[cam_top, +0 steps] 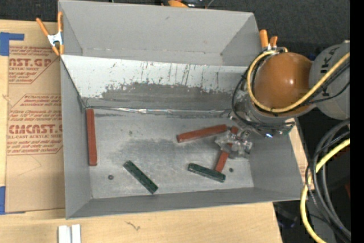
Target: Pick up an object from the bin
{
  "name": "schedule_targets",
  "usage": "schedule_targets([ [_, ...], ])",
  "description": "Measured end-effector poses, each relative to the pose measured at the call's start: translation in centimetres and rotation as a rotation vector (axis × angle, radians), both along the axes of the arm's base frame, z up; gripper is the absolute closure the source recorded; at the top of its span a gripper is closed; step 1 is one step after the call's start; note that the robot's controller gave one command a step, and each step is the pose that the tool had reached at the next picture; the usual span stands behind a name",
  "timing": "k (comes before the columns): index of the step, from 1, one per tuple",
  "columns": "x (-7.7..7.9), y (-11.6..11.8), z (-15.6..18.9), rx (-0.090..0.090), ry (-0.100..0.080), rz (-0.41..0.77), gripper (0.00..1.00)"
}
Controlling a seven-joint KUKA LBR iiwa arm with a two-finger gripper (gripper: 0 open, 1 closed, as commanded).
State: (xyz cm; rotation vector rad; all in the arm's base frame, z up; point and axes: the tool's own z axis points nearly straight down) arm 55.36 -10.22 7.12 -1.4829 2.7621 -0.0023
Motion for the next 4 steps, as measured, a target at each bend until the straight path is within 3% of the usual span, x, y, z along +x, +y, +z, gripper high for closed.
schedule_targets([
  [1,0.3,0.0,9.5,-0.002,-0.003,-0.03,1.0],
  [2,0.2,0.0,9.0,0.001,0.004,-0.03,0.0],
  [3,3.6,1.6,-0.4,0.004,0.001,0.035,0.0],
  [4,3.8,1.5,0.1,0.001,-0.002,0.033,1.0],
])
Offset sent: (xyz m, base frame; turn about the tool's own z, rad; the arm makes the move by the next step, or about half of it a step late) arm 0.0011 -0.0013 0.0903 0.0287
